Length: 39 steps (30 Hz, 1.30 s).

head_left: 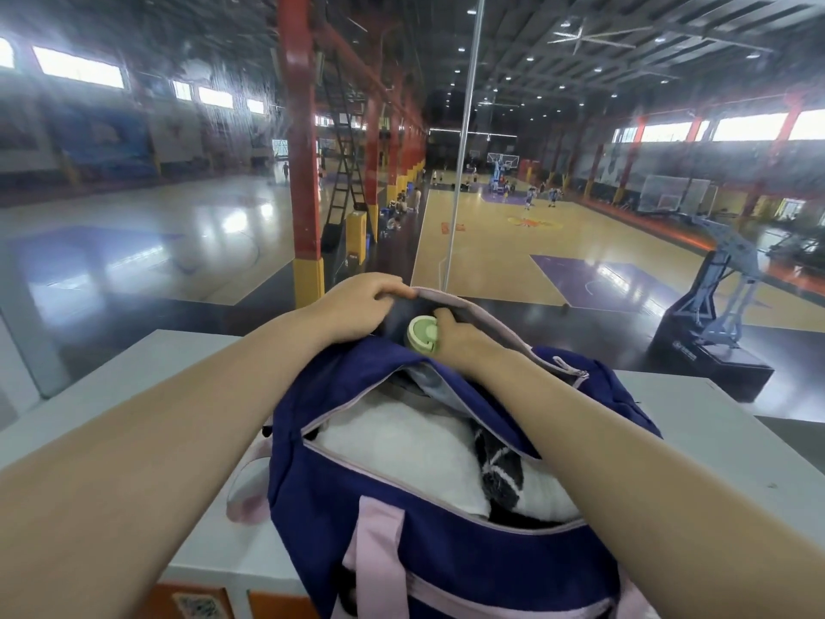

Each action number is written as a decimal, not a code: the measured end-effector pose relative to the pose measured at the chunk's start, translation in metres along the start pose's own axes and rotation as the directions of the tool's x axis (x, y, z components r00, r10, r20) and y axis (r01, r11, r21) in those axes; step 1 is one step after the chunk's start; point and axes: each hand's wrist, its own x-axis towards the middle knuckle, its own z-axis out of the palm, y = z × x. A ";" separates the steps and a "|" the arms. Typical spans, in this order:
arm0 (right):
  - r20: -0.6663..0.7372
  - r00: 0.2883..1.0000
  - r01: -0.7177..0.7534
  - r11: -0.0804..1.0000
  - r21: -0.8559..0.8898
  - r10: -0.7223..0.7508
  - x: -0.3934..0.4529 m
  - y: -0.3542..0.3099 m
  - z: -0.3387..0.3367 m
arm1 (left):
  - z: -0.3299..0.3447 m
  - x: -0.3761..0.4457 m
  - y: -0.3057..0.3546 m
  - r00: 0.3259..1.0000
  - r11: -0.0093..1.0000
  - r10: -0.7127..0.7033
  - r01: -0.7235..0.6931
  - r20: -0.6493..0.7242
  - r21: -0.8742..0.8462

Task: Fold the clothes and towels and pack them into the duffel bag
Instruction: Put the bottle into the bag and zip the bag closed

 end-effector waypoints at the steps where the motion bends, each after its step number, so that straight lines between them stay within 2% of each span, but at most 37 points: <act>1: -0.017 1.000 0.021 0.998 0.053 -0.020 -0.005 0.005 -0.002 | -0.003 -0.005 0.004 0.999 0.998 0.043 -0.042 -0.006 0.042; 3: -0.031 0.998 0.061 0.984 0.166 -0.056 -0.012 0.013 -0.004 | -0.006 -0.020 0.010 0.986 0.973 0.168 -0.165 -0.006 0.162; 5: -0.038 0.996 0.087 0.976 0.200 -0.081 -0.016 0.018 -0.005 | -0.007 -0.040 0.013 0.972 0.923 0.231 -0.232 0.042 0.306; 7: -0.044 0.996 0.084 0.986 0.143 -0.079 -0.019 0.023 -0.007 | -0.006 -0.059 0.009 0.967 0.870 0.247 -0.253 0.069 0.424; 9: -0.039 0.994 0.101 0.992 0.078 -0.098 -0.024 0.027 -0.010 | -0.006 -0.074 0.001 0.974 0.858 0.221 -0.214 0.040 0.467; 11: -0.022 0.990 0.140 0.990 0.004 -0.140 -0.026 0.030 -0.009 | -0.006 -0.084 -0.009 0.988 0.882 0.153 -0.132 -0.010 0.453; 15: -0.050 0.971 0.216 0.949 -0.231 -0.233 -0.033 0.030 -0.012 | -0.005 -0.092 -0.019 0.999 0.933 0.044 -0.035 -0.018 0.359; 21: 0.021 0.969 0.245 0.936 -0.252 -0.247 -0.052 0.031 -0.006 | -0.003 -0.097 -0.014 0.965 0.968 0.039 0.028 -0.260 0.251; 24: -0.034 0.957 0.276 0.937 -0.214 -0.289 -0.066 0.046 -0.006 | 0.000 -0.101 -0.018 0.945 0.982 0.019 0.044 -0.326 0.186; 28: 0.028 0.970 0.244 0.950 -0.196 -0.243 -0.081 0.072 -0.015 | -0.002 -0.100 -0.023 0.951 0.987 -0.004 0.053 -0.310 0.149; 30: 0.024 0.969 0.245 0.937 -0.248 -0.247 -0.081 0.080 -0.024 | -0.005 -0.098 -0.021 0.953 0.987 -0.014 0.062 -0.303 0.150; 35: -0.259 0.887 0.296 0.900 -0.319 -0.383 -0.081 0.083 -0.053 | -0.012 -0.092 -0.013 0.943 0.986 -0.060 0.107 -0.327 0.127; 39: -0.251 0.882 0.364 0.915 -0.172 -0.398 -0.082 0.091 -0.045 | -0.014 -0.088 -0.012 0.952 0.973 -0.173 0.205 -0.252 0.105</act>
